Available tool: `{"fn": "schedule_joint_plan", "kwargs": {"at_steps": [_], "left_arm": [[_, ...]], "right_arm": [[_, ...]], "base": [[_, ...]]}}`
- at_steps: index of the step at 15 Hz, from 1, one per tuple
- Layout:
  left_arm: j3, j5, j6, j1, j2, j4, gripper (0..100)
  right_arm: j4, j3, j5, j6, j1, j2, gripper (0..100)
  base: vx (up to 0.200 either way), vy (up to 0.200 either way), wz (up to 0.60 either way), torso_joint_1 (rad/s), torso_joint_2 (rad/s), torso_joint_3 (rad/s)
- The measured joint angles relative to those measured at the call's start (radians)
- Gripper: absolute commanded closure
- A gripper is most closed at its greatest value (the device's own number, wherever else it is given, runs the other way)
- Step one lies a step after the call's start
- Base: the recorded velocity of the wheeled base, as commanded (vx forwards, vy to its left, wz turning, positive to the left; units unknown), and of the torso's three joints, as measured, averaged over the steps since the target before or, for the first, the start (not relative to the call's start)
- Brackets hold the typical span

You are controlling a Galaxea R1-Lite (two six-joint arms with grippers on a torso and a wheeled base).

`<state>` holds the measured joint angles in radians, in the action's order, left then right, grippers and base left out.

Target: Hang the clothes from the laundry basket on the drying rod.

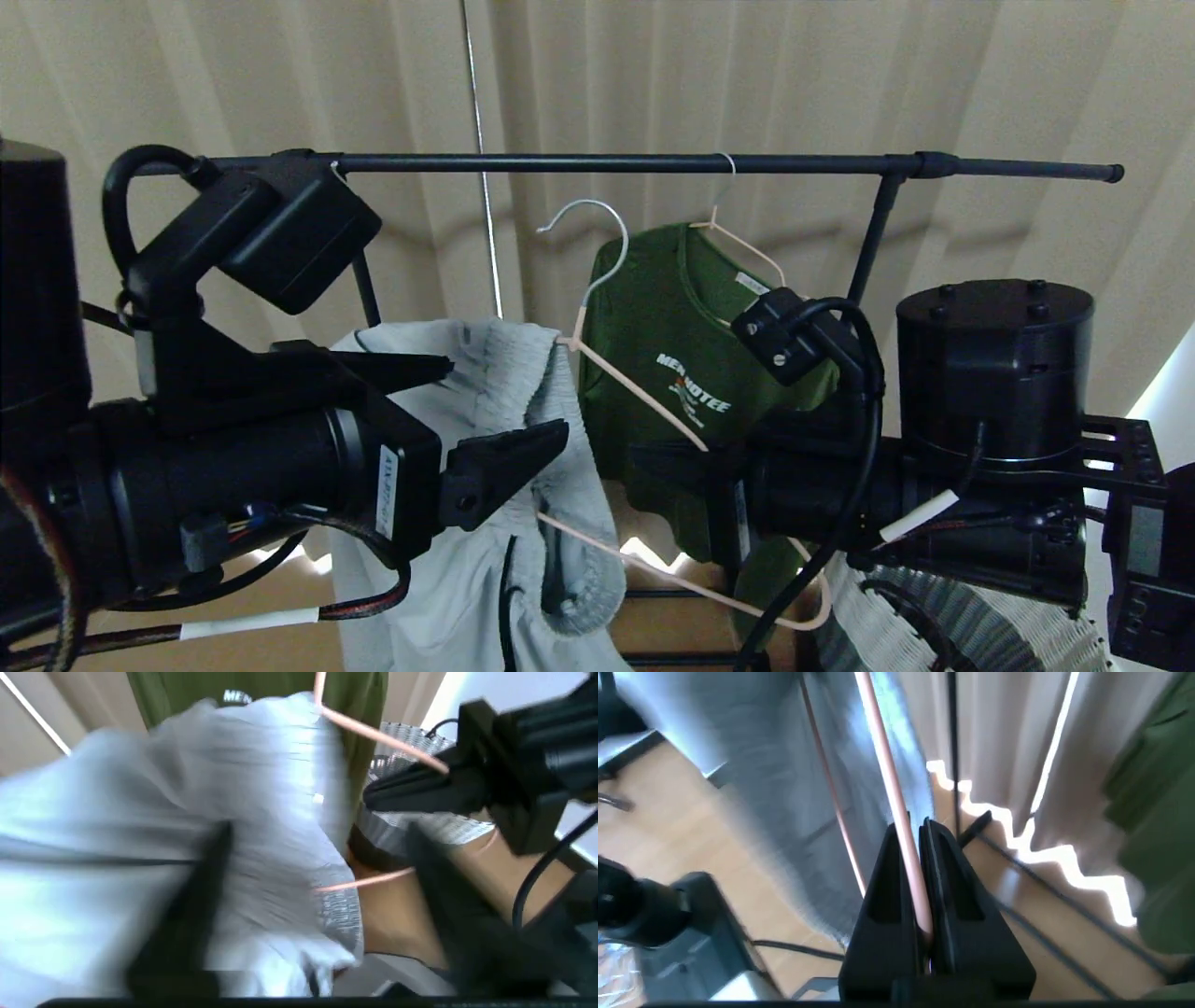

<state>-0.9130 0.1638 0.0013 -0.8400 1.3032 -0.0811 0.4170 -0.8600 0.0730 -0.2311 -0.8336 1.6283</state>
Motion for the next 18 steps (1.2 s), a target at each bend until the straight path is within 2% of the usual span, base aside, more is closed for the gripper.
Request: {"fn": "schedule_joint_plan", "kwargs": {"at_steps": [3,5,7,9,11,12,14,16,18], "left_arm": [[0.111,-0.001,0.112,0.024,-0.017,-0.181,0],[0.154,-0.002,0.161,0.048,-0.024,-0.235,0],[0.169,-0.006,0.251,0.070,-0.036,-0.295,0],[0.171,-0.021,0.323,0.085,-0.053,-0.314,0],[0.171,-0.081,0.409,0.113,-0.062,-0.323,0],[0.174,-0.140,0.439,0.123,-0.064,-0.345,0],[0.188,-0.257,0.528,0.153,-0.054,-0.468,0],[0.206,-0.275,0.620,0.194,-0.021,-0.532,0],[0.214,-0.277,0.666,0.216,0.011,-0.543,0]], "right_arm": [[0.003,0.024,0.000,0.009,0.030,-0.036,100],[0.002,0.032,0.001,0.017,0.051,-0.054,100],[0.003,0.058,0.002,0.093,0.091,-0.081,100],[0.001,0.095,0.009,0.162,0.140,-0.122,100],[-0.010,0.114,0.013,0.179,0.161,-0.163,100],[-0.028,0.119,0.014,0.179,0.163,-0.179,100],[-0.042,0.129,0.026,0.179,0.164,-0.202,100],[-0.041,0.134,0.080,0.200,0.162,-0.220,100],[-0.036,0.136,0.101,0.215,0.162,-0.233,100]], "base": [[0.000,0.000,0.00,0.000,0.00,0.000],[0.000,0.000,0.00,0.000,0.00,0.000],[0.000,0.000,0.00,0.000,0.00,0.000],[0.000,0.000,0.00,0.000,0.00,0.000],[0.000,0.000,0.00,0.000,0.00,0.000],[0.000,0.000,0.00,0.000,0.00,0.000],[0.000,0.000,0.00,0.000,0.00,0.000],[0.000,0.000,0.00,0.000,0.00,0.000],[0.000,0.000,0.00,0.000,0.00,0.000]]}}
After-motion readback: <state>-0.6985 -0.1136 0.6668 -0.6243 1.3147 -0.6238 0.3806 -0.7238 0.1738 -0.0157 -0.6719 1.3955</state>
